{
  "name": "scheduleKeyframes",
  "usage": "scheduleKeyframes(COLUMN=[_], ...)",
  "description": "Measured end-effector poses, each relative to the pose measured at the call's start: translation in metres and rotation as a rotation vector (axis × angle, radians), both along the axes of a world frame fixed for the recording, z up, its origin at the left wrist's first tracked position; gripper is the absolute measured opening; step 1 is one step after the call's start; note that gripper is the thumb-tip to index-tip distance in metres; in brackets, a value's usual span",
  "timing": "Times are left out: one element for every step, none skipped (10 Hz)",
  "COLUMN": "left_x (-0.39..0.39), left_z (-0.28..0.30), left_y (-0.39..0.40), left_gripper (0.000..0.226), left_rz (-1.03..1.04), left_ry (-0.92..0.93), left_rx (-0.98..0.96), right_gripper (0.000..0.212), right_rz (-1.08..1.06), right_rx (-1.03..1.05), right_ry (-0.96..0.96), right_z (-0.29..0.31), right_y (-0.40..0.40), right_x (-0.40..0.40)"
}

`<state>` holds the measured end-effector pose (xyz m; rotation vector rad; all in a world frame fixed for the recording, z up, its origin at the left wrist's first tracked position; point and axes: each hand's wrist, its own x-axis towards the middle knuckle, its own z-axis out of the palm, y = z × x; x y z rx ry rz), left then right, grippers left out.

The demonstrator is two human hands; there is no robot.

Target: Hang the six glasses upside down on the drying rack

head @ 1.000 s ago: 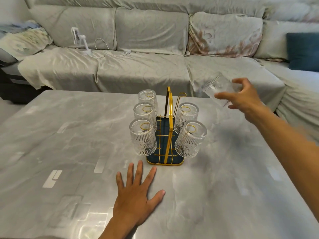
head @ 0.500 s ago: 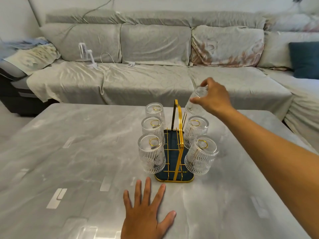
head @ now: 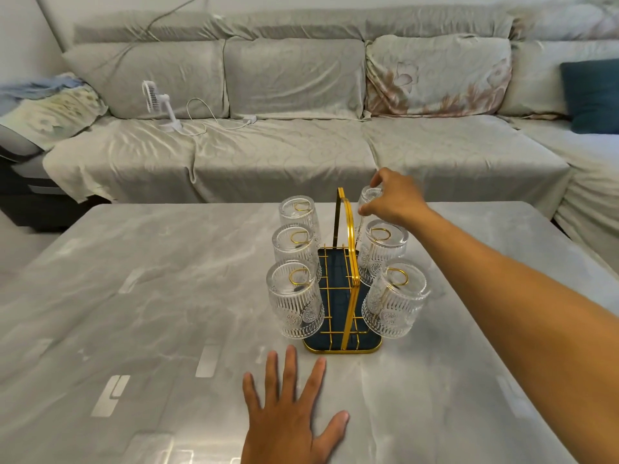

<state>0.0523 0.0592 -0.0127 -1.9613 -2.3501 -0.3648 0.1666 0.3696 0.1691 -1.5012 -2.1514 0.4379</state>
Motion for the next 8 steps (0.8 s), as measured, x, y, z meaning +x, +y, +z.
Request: scheduleKeyframes(left_x=[0.001,0.001,0.002,0.001,0.001,0.005,-0.005,-0.030], left_z=[-0.001,-0.003,-0.004,-0.002,0.010,0.024,0.053,0.075], left_y=[0.000,0.001,0.001,-0.001,-0.002,-0.003,-0.016,-0.036], left_gripper=[0.079,0.077,0.076,0.077,0.075,0.074,0.054,0.055], left_rz=[0.007,0.021,0.019,-0.005,-0.012,-0.034,0.154,0.095], left_ry=[0.017,0.019,0.013,-0.012,-0.019,-0.074,-0.821,-1.206], left_rx=[-0.001,0.006,0.000,-0.028,-0.153,-0.210,-0.081,0.226], right_gripper=[0.056,0.055,0.055,0.058,0.064,0.055,0.044,0.047], right_rz=[0.001,-0.002,-0.002,0.023,0.071,0.082,0.167,0.218], right_rx=[-0.033,-0.034,-0.056,-0.076,-0.063,-0.012,0.066,0.118], right_ry=[-0.003,-0.003,-0.001,0.000,0.160,0.284,0.355,0.371], right_z=[-0.009,-0.011,-0.012,-0.010,0.001,0.015,0.044,0.062], right_y=[0.005,0.007,0.009,0.002,-0.023,-0.061,-0.138,-0.174], right_x=[-0.002,-0.003,-0.004,0.000,0.013,0.029,0.099,0.152])
